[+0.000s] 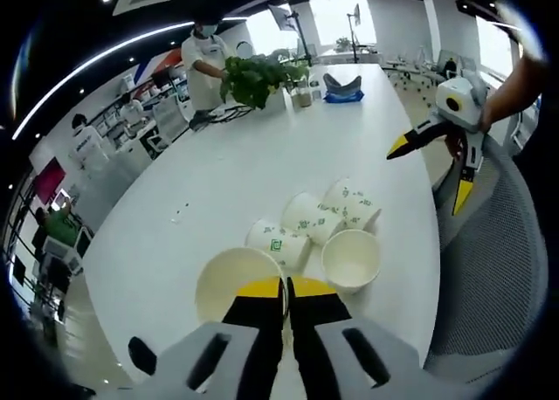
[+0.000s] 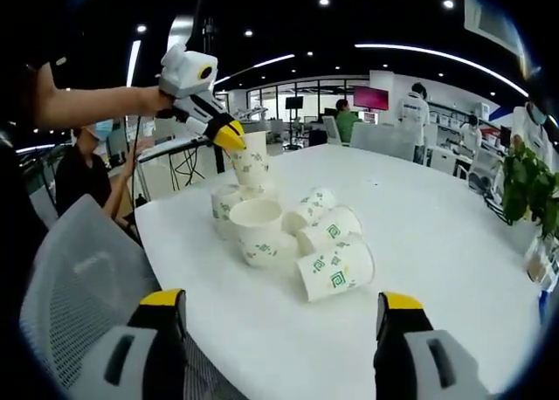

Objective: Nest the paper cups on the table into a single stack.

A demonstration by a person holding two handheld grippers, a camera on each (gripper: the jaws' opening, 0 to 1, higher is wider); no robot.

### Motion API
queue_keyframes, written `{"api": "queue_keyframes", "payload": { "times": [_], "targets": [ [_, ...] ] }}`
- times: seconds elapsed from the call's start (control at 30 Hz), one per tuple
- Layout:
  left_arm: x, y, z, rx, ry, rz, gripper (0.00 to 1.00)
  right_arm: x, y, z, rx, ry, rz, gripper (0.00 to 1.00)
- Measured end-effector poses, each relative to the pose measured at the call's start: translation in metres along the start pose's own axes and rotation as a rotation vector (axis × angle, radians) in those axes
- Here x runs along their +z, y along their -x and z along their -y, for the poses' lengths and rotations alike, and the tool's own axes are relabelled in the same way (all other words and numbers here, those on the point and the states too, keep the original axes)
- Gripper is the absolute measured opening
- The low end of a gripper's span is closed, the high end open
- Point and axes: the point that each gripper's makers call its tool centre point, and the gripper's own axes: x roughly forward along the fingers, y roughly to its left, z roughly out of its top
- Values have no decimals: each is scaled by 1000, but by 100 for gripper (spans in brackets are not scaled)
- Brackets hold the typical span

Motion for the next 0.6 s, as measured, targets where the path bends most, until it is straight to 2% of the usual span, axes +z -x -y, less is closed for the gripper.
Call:
{"api": "queue_keyframes", "payload": {
  "times": [0.17, 0.6],
  "targets": [
    [9, 6, 4, 5, -1, 4, 0, 1, 0, 0, 0, -1, 2, 91],
    [40, 17, 28, -43, -62, 35, 0, 1, 1, -1, -2, 0, 0, 91]
  ]
}}
